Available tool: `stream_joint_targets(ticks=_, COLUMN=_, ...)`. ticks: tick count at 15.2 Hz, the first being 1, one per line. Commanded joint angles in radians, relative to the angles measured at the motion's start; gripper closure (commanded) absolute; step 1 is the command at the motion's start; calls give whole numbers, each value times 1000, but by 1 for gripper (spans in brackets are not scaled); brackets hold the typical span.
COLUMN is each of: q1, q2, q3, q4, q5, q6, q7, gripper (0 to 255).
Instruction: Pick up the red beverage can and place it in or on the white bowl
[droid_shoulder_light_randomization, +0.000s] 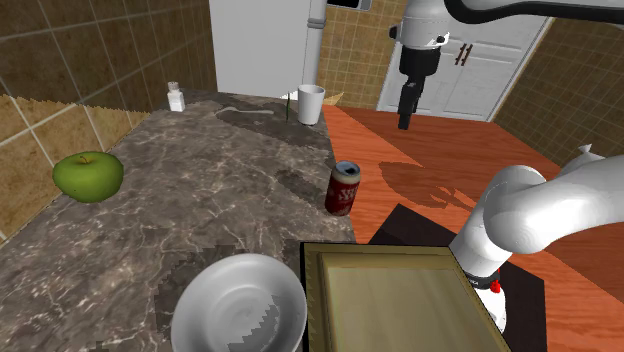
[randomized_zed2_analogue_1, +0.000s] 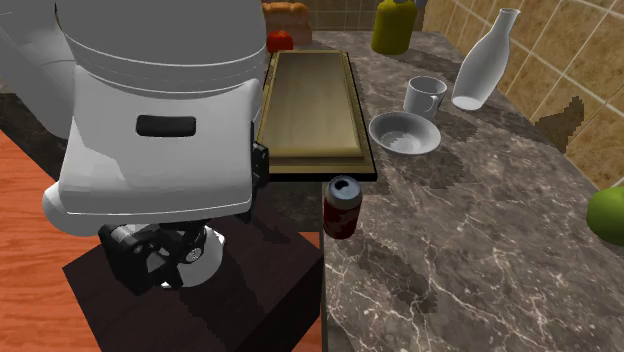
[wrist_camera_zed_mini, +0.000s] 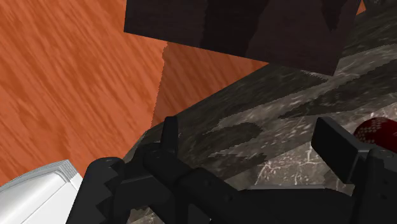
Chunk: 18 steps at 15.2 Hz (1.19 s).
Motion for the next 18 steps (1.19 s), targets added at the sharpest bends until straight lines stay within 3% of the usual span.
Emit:
stream_joint_targets(ticks=1, q1=0, q2=0, q3=0, q4=0, q5=0, q6=0, q7=0, gripper=0)
stream_joint_targets(ticks=11, q1=74, q2=72, q3=196, q4=-14, q5=187, q6=110, q7=241, gripper=0)
stream_joint_targets(ticks=18, q1=104, q2=172, q3=319, q4=31, q5=269, q6=197, q7=385, gripper=0)
